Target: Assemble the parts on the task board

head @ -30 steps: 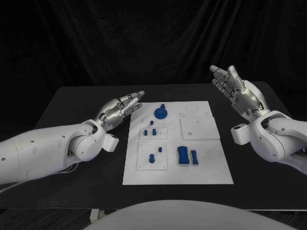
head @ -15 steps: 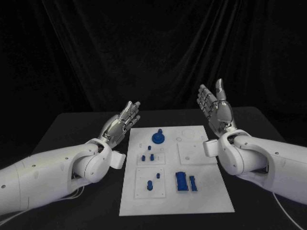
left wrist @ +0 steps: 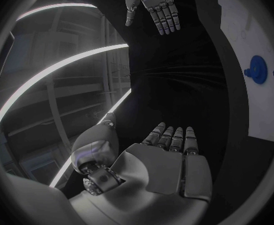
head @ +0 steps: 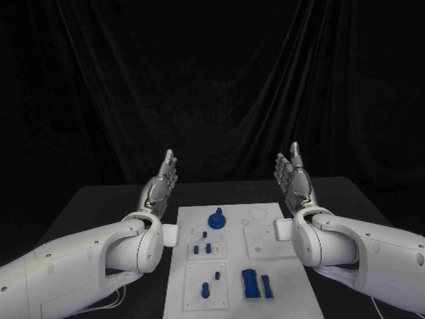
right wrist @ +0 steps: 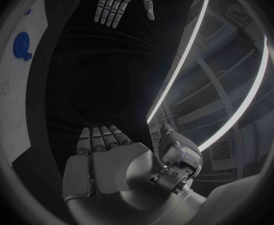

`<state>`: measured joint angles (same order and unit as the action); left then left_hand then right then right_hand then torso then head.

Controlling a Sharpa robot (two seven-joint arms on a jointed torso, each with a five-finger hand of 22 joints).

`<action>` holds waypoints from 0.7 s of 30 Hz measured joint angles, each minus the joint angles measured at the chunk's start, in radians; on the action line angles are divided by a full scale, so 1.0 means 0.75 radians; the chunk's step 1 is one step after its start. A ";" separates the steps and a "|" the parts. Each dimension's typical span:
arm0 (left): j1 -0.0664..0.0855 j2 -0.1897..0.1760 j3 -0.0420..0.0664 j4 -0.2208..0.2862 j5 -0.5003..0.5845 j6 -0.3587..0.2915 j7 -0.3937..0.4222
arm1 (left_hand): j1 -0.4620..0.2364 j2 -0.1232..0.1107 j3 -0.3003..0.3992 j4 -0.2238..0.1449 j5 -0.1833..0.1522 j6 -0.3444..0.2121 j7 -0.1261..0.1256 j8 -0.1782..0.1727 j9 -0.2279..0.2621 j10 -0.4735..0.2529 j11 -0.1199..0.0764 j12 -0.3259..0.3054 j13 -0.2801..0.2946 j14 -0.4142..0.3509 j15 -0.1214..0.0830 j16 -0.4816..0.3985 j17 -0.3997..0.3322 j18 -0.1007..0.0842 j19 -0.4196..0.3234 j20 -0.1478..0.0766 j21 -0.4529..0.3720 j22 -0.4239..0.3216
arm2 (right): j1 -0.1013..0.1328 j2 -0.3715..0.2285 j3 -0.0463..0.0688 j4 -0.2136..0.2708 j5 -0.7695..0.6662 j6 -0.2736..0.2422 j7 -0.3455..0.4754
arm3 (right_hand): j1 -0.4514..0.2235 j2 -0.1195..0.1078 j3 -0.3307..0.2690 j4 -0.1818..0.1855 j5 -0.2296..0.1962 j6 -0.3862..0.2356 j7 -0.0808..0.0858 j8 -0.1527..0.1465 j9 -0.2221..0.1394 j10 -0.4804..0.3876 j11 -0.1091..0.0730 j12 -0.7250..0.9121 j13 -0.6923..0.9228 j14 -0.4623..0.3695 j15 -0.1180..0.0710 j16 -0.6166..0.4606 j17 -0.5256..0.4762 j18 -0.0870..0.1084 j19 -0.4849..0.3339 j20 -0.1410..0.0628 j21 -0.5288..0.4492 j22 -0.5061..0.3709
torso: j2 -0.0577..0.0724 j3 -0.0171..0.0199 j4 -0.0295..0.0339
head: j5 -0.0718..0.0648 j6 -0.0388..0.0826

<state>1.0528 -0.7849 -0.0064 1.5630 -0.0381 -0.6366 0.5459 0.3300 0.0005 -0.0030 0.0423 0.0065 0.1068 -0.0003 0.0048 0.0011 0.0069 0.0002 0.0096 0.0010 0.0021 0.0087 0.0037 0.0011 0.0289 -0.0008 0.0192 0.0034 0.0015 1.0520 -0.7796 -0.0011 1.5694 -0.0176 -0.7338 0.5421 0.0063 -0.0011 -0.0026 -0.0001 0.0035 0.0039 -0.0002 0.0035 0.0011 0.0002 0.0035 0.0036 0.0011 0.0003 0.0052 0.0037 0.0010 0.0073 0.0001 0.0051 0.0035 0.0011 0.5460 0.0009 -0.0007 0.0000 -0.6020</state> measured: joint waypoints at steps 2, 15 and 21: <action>-0.001 0.003 0.005 0.003 0.010 -0.046 -0.011 | -0.035 0.000 0.000 -0.015 0.000 -0.010 0.001 0.000 0.000 0.000 0.000 0.000 0.000 -0.003 -0.003 0.000 0.000 -0.013 0.002 -0.002 0.000 0.000 | 0.000 0.000 0.000 0.000 0.007 -0.008 -0.004 | 0.000 0.000 0.000 0.000 0.000 0.000 0.000 0.000 0.000 0.000 0.000 0.000 0.000 0.000 0.000 0.000 0.000 0.000 0.000 0.000 0.000 0.000 | -0.001 -0.0005 0.0003 | 0.000 0.002; -0.002 0.004 0.006 0.005 0.037 -0.146 -0.042 | -0.203 0.000 0.003 -0.046 0.000 -0.117 0.000 0.000 0.000 0.000 0.000 -0.008 0.000 -0.005 -0.005 0.000 0.001 -0.021 0.005 -0.014 0.000 0.000 | 0.000 0.000 0.000 0.000 0.023 -0.028 -0.014 | 0.000 0.000 0.000 0.000 0.000 0.000 0.000 0.000 0.001 0.000 0.000 0.000 0.000 0.000 0.000 0.000 0.000 0.000 0.000 0.000 0.000 0.000 | -0.002 -0.0013 0.0009 | 0.000 0.003; -0.002 0.004 0.006 0.006 0.042 -0.158 -0.046 | -0.327 -0.001 0.006 -0.049 0.000 -0.138 0.000 0.000 0.000 0.000 0.000 -0.008 0.000 -0.005 -0.005 0.000 0.001 -0.021 0.000 -0.019 0.000 0.000 | 0.000 0.000 0.000 0.000 0.026 -0.031 -0.016 | 0.000 0.000 0.000 0.000 0.000 0.000 0.000 0.000 0.001 0.000 0.000 0.000 0.000 0.000 0.000 0.000 0.000 0.000 0.000 0.000 0.000 0.000 | -0.002 -0.0013 0.0009 | 0.000 0.003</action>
<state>1.0510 -0.7820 -0.0015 1.5672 -0.0069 -0.7547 0.5118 0.0847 -0.0001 0.0018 0.0053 0.0065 0.0036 0.0000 0.0048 0.0014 0.0070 0.0001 0.0034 0.0013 -0.0014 0.0052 0.0037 0.0017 0.0133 -0.0008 0.0048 0.0034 0.0017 1.0519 -0.7796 -0.0011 1.5692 0.0019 -0.7567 0.5301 0.0064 -0.0011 -0.0026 -0.0001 0.0036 0.0039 -0.0001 0.0035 0.0016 0.0002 0.0036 0.0038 0.0014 0.0003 0.0052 0.0037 0.0012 0.0074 0.0001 0.0051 0.0035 0.0014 0.5442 -0.0001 0.0000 -0.0001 -0.5999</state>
